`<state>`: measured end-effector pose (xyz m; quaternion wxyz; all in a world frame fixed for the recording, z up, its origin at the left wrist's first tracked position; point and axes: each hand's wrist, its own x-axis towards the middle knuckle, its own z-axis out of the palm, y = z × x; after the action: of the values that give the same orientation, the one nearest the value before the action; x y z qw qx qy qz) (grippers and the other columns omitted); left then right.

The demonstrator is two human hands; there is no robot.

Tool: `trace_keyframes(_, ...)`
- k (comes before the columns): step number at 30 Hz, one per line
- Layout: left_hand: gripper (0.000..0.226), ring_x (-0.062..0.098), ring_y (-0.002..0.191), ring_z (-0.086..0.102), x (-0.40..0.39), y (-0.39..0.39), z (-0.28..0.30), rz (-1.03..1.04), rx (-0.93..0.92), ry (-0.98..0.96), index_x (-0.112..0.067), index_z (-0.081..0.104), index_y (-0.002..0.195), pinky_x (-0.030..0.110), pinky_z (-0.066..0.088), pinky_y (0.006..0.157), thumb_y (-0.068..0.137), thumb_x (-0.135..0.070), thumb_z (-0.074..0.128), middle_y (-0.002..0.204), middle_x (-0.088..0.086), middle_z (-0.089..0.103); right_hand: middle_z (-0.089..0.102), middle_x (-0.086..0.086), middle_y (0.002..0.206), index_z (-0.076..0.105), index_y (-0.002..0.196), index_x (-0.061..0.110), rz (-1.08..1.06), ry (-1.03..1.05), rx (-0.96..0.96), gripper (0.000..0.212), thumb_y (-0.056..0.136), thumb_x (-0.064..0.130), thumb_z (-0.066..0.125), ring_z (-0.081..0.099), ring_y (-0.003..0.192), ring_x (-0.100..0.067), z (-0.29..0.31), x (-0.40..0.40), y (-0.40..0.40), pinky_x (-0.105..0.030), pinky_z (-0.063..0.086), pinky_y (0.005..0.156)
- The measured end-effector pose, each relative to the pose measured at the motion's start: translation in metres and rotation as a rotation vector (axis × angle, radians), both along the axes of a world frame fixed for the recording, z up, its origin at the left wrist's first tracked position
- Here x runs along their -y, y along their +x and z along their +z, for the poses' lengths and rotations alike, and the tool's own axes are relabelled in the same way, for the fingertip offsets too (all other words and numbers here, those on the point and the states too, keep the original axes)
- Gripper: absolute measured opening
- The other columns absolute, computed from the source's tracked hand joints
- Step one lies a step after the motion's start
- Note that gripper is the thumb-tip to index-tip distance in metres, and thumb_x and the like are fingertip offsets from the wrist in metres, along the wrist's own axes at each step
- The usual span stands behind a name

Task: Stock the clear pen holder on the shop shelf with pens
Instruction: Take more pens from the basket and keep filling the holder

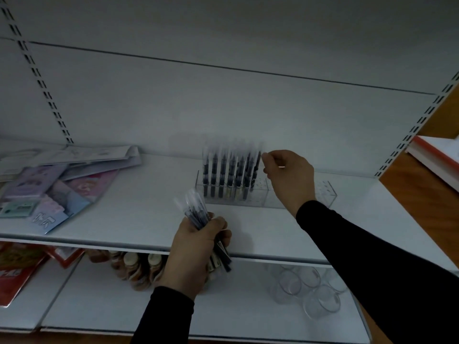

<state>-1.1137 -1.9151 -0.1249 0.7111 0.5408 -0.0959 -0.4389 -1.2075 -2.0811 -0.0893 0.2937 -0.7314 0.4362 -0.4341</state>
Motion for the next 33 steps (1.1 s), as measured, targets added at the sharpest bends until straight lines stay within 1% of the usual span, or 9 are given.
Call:
trace_keyframes(4, 0.007, 0.019, 0.059, 0.066, 0.0, -0.002, -0.001, -0.025, -0.037, -0.026, -0.003, 0.056, 0.094, 0.029, 0.055, 0.056, 0.09, -0.006, 0.061, 0.072, 0.012, 0.062, 0.072, 0.005, 0.082, 0.068, 0.084, 0.023, 0.064, 0.131, 0.079, 0.017, 0.091, 0.037, 0.062, 0.07, 0.079, -0.012, -0.003, -0.018, -0.004, -0.029, 0.058, 0.078)
trace_keyframes(8, 0.009, 0.021, 0.061, 0.067, -0.001, -0.004, -0.001, -0.059, 0.017, -0.02, -0.005, 0.056, 0.093, 0.032, 0.055, 0.06, 0.09, -0.009, 0.063, 0.07, 0.01, 0.06, 0.073, -0.001, 0.073, 0.071, 0.078, 0.017, 0.247, 0.284, 0.012, 0.023, 0.089, 0.037, 0.066, 0.07, 0.07, -0.016, -0.006, -0.042, -0.003, -0.038, 0.06, 0.076)
trace_keyframes(12, 0.012, 0.015, 0.058, 0.063, -0.004, -0.006, -0.003, -0.112, 0.172, 0.016, -0.007, 0.054, 0.098, 0.031, 0.053, 0.059, 0.09, -0.011, 0.062, 0.08, 0.011, 0.058, 0.071, -0.001, 0.075, 0.07, 0.078, 0.019, 0.443, 0.378, -0.066, 0.021, 0.085, 0.039, 0.07, 0.067, 0.069, -0.012, -0.004, -0.063, 0.003, -0.031, 0.059, 0.072)
trace_keyframes(15, 0.017, 0.016, 0.061, 0.061, -0.005, -0.006, -0.004, -0.155, 0.263, 0.014, -0.012, 0.058, 0.109, 0.027, 0.054, 0.06, 0.092, -0.013, 0.059, 0.092, 0.01, 0.066, 0.071, 0.003, 0.077, 0.071, 0.081, 0.021, 0.512, 0.408, -0.135, 0.026, 0.079, 0.047, 0.074, 0.068, 0.072, -0.011, -0.004, -0.071, 0.008, -0.03, 0.06, 0.073)
trace_keyframes(19, 0.022, 0.018, 0.067, 0.058, -0.005, -0.006, -0.006, -0.178, 0.31, 0.031, -0.013, 0.059, 0.111, 0.023, 0.051, 0.057, 0.09, -0.018, 0.063, 0.096, 0.013, 0.066, 0.073, -0.005, 0.077, 0.073, 0.084, 0.014, 0.495, 0.452, -0.154, 0.031, 0.076, 0.044, 0.078, 0.069, 0.069, -0.014, -0.004, -0.071, 0.012, -0.034, 0.06, 0.074)
trace_keyframes(24, 0.025, 0.009, 0.061, 0.054, -0.005, -0.008, -0.002, -0.19, 0.308, -0.036, -0.015, 0.063, 0.111, 0.022, 0.049, 0.057, 0.088, -0.023, 0.066, 0.089, 0.006, 0.066, 0.074, -0.007, 0.074, 0.075, 0.079, 0.011, 0.484, 0.469, -0.14, 0.026, 0.083, 0.036, 0.074, 0.067, 0.066, -0.01, 0.0, -0.068, 0.01, -0.025, 0.056, 0.069)
trace_keyframes(26, 0.023, 0.007, 0.059, 0.055, -0.005, -0.009, 0.0, -0.195, 0.326, -0.056, -0.02, 0.063, 0.112, 0.022, 0.049, 0.057, 0.09, -0.026, 0.064, 0.092, 0.004, 0.069, 0.073, -0.004, 0.073, 0.073, 0.084, 0.008, 0.455, 0.52, -0.056, 0.025, 0.083, 0.033, 0.074, 0.067, 0.065, -0.01, 0.003, -0.066, 0.009, -0.022, 0.056, 0.065)
trace_keyframes(30, 0.02, 0.011, 0.054, 0.056, -0.005, -0.011, 0.002, -0.18, 0.322, -0.04, -0.015, 0.063, 0.107, 0.02, 0.048, 0.052, 0.091, -0.027, 0.062, 0.068, 0.001, 0.059, 0.07, -0.001, 0.074, 0.069, 0.082, 0.004, 0.376, 0.614, 0.11, 0.026, 0.084, 0.029, 0.073, 0.064, 0.062, -0.008, 0.006, -0.063, 0.006, -0.024, 0.058, 0.066)
trace_keyframes(33, 0.02, 0.012, 0.053, 0.058, -0.005, -0.011, 0.002, -0.191, 0.309, -0.027, -0.011, 0.061, 0.102, 0.021, 0.048, 0.053, 0.09, -0.027, 0.062, 0.066, 0.001, 0.058, 0.069, -0.002, 0.074, 0.068, 0.079, 0.008, 0.325, 0.634, 0.151, 0.023, 0.085, 0.03, 0.073, 0.063, 0.059, -0.008, 0.005, -0.063, 0.004, -0.023, 0.056, 0.063)
